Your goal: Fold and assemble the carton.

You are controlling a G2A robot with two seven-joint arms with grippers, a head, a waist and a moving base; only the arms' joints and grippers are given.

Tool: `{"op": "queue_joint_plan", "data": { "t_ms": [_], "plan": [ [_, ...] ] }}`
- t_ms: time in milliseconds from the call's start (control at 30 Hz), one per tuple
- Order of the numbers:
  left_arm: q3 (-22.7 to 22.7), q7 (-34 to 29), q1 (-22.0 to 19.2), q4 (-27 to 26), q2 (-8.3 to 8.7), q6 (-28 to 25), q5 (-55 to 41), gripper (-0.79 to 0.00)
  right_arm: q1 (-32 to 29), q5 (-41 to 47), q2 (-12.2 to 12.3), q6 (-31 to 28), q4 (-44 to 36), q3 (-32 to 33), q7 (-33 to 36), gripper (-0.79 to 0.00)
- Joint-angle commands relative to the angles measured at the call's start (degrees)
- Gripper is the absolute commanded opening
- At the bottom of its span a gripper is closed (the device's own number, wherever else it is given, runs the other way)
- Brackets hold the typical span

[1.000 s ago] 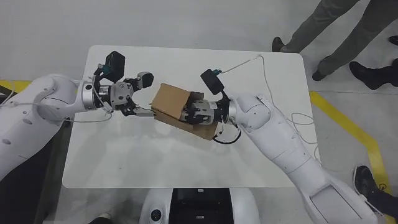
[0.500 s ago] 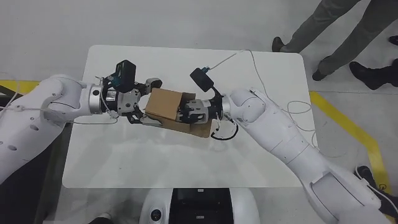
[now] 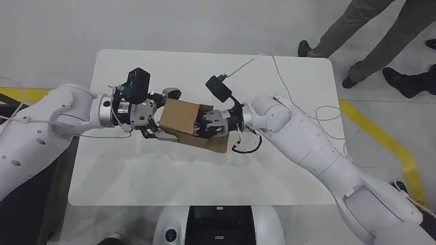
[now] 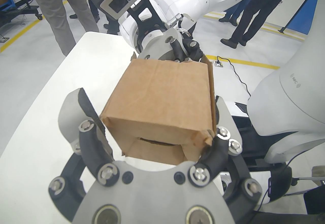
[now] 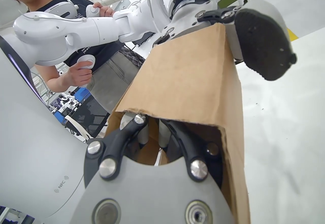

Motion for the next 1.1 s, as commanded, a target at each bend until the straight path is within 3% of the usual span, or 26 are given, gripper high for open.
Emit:
{"op": "queue_joint_plan", "data": {
  "t_ms": [0,233,367,633,867,900,1000,1067],
  "plan": [
    [0.5,0.3,-0.4,0.2,0.18,0.0,-0.2,0.000,0.2,0.0,0.1,0.0,0.0,-0.2,0.0,-0.785],
    [2.7,1.6,-1.9,0.5,0.74,0.0,-0.1,-0.015,0.9,0.0,0.6,0.0,0.0,-0.8,0.0,-0.785],
    [3.8,2.4,-2.8,0.5,0.97,0.0,0.3,-0.237,1.4,-0.3,0.7,0.0,0.1,-1.3,0.0,-0.785],
    [6.4,3.9,-4.7,0.5,1.29,0.0,1.2,-0.188,2.2,-0.2,0.8,0.0,0.4,-2.0,0.0,-0.785],
    [8.5,5.1,-6.4,1.0,1.49,0.0,1.4,-0.277,2.6,-0.9,1.0,0.0,0.7,-1.8,0.0,-0.785],
    [8.8,5.3,-6.7,1.1,1.52,0.0,1.4,-0.289,2.6,-1.1,1.0,0.0,0.7,-1.7,0.0,-0.773],
    [9.4,6.3,-7.4,1.6,1.63,0.0,1.8,-0.372,2.5,-1.6,1.0,0.0,0.8,-1.3,0.0,-0.548],
    [9.7,7.6,-7.6,2.0,1.69,0.0,2.2,-0.403,2.4,-2.0,1.0,0.0,0.8,-1.0,0.0,-0.502]
  ]
}}
